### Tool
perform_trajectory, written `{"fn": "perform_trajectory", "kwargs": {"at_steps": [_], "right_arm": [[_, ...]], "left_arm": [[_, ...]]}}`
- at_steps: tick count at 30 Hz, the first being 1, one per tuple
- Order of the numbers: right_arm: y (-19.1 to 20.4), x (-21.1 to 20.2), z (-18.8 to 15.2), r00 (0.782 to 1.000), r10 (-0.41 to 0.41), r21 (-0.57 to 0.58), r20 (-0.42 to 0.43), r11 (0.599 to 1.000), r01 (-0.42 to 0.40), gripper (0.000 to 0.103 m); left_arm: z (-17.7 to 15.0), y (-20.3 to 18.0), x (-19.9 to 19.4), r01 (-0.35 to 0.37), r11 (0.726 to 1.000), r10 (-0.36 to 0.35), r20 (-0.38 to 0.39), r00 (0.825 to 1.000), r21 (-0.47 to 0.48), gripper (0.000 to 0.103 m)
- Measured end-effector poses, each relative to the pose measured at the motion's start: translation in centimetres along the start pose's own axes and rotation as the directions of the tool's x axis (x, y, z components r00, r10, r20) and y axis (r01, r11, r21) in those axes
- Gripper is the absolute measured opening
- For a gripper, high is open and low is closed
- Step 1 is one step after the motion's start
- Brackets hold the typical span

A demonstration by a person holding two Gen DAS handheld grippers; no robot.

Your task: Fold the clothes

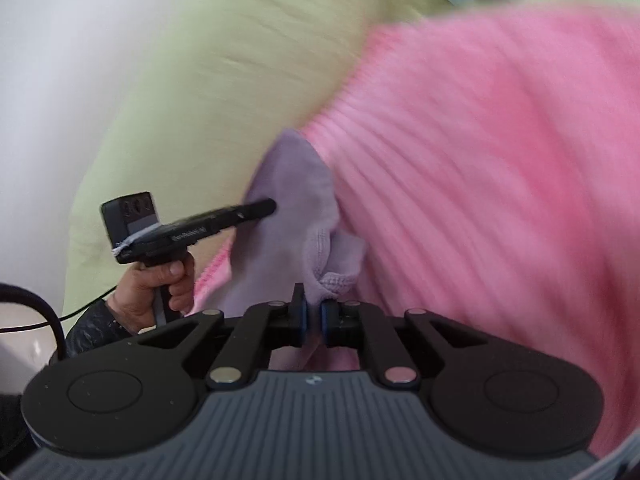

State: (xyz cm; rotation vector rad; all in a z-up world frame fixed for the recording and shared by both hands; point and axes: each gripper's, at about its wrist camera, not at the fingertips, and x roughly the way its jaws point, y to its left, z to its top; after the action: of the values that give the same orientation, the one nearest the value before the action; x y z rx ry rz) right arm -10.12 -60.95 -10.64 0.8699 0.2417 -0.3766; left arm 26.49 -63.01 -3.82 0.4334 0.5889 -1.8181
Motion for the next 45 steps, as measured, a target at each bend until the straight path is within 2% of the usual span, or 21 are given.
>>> {"fn": "perform_trajectory", "kwargs": {"at_steps": [2,4,5,7,8,10,11,13,16,17,19,22,24,27,31,34,36,38,40,42,45], "right_arm": [[3.3,-1.3,3.2,0.998,0.014,-0.167,0.057,0.986,-0.004,0.005],[6.8,-2.9,5.8,0.992,0.039,-0.313,0.120,0.950,0.001,0.005],[9.4,-4.1,7.2,0.986,0.068,-0.406,0.154,0.914,0.001,0.005],[13.5,-6.0,7.9,0.976,0.106,-0.557,0.193,0.830,0.020,0.005],[16.1,-7.2,7.7,0.968,0.128,-0.657,0.218,0.752,0.048,0.005],[19.2,-8.5,6.5,0.961,0.158,-0.764,0.225,0.642,0.074,0.005],[20.5,-9.1,5.4,0.963,0.165,-0.808,0.214,0.584,0.079,0.005],[21.6,-9.5,3.4,0.971,0.161,-0.845,0.176,0.531,0.065,0.005],[21.4,-10.0,-0.6,0.987,0.149,-0.857,0.062,0.515,-0.024,0.005],[21.0,-10.0,-2.6,0.990,0.143,-0.859,-0.004,0.506,-0.076,0.005],[20.4,-9.9,-5.9,0.987,0.120,-0.867,-0.105,0.475,-0.150,0.005],[19.4,-9.7,-11.0,0.957,0.067,-0.852,-0.281,0.441,-0.281,0.005],[19.0,-9.8,-13.7,0.921,0.040,-0.824,-0.388,0.431,-0.366,0.005],[19.2,-9.5,-14.3,0.885,0.024,-0.809,-0.465,0.395,-0.436,0.005],[20.0,-8.0,-10.8,0.891,0.050,-0.811,-0.452,0.392,-0.434,0.005],[20.2,-6.1,-7.6,0.896,0.081,-0.806,-0.436,0.409,-0.429,0.005],[19.7,-3.7,-5.5,0.893,0.096,-0.773,-0.439,0.466,-0.430,0.005],[18.0,-0.8,-4.1,0.891,0.108,-0.717,-0.440,0.555,-0.421,0.005],[16.1,1.7,-3.0,0.883,0.106,-0.648,-0.457,0.640,-0.412,0.005],[13.2,5.1,-2.7,0.859,0.100,-0.546,-0.502,0.734,-0.404,0.005],[10.6,7.0,-4.5,0.838,0.053,-0.518,-0.543,0.764,-0.384,0.005]], "left_arm": [[2.0,-1.0,-4.2,-0.029,1.000,0.029,0.107,0.994,0.000,0.003],[3.9,-2.6,-9.5,-0.072,0.997,0.066,0.224,0.972,0.017,0.003],[4.2,-3.2,-10.9,-0.080,0.997,0.071,0.251,0.965,0.023,0.003],[4.7,-6.2,-17.1,-0.120,0.992,0.095,0.366,0.926,0.048,0.003],[4.4,-7.2,-18.7,-0.136,0.989,0.106,0.389,0.915,0.052,0.003],[2.4,-10.2,-23.1,-0.163,0.986,0.130,0.446,0.886,0.038,0.003],[1.1,-11.2,-24.3,-0.166,0.986,0.139,0.452,0.881,0.022,0.003],[-2.2,-13.2,-26.5,-0.178,0.984,0.162,0.456,0.875,-0.009,0.003],[-9.1,-16.1,-28.4,-0.198,0.977,0.212,0.430,0.878,-0.079,0.003],[-10.9,-16.8,-28.6,-0.208,0.973,0.229,0.416,0.880,-0.098,0.003],[-16.4,-18.7,-28.5,-0.241,0.956,0.286,0.363,0.887,-0.164,0.003],[-24.2,-21.6,-27.6,-0.283,0.916,0.357,0.257,0.898,-0.283,0.003],[-26.9,-22.8,-26.9,-0.303,0.894,0.382,0.210,0.900,-0.331,0.003],[-28.7,-23.8,-26.7,-0.313,0.866,0.411,0.199,0.890,-0.389,0.003],[-27.0,-22.6,-26.9,-0.319,0.866,0.432,0.253,0.866,-0.386,0.003],[-25.2,-20.5,-26.7,-0.318,0.858,0.446,0.278,0.851,-0.403,0.003],[-23.8,-18.5,-26.3,-0.317,0.849,0.458,0.290,0.840,-0.422,0.003],[-23.0,-15.4,-24.4,-0.339,0.822,0.481,0.239,0.844,-0.457,0.003],[-23.1,-13.5,-22.7,-0.348,0.813,0.476,0.190,0.859,-0.467,0.003],[-23.7,-13.1,-21.4,-0.364,0.819,0.469,0.151,0.870,-0.444,0.003],[-24.9,-13.6,-20.2,-0.386,0.819,0.471,0.115,0.875,-0.425,0.003]]}}
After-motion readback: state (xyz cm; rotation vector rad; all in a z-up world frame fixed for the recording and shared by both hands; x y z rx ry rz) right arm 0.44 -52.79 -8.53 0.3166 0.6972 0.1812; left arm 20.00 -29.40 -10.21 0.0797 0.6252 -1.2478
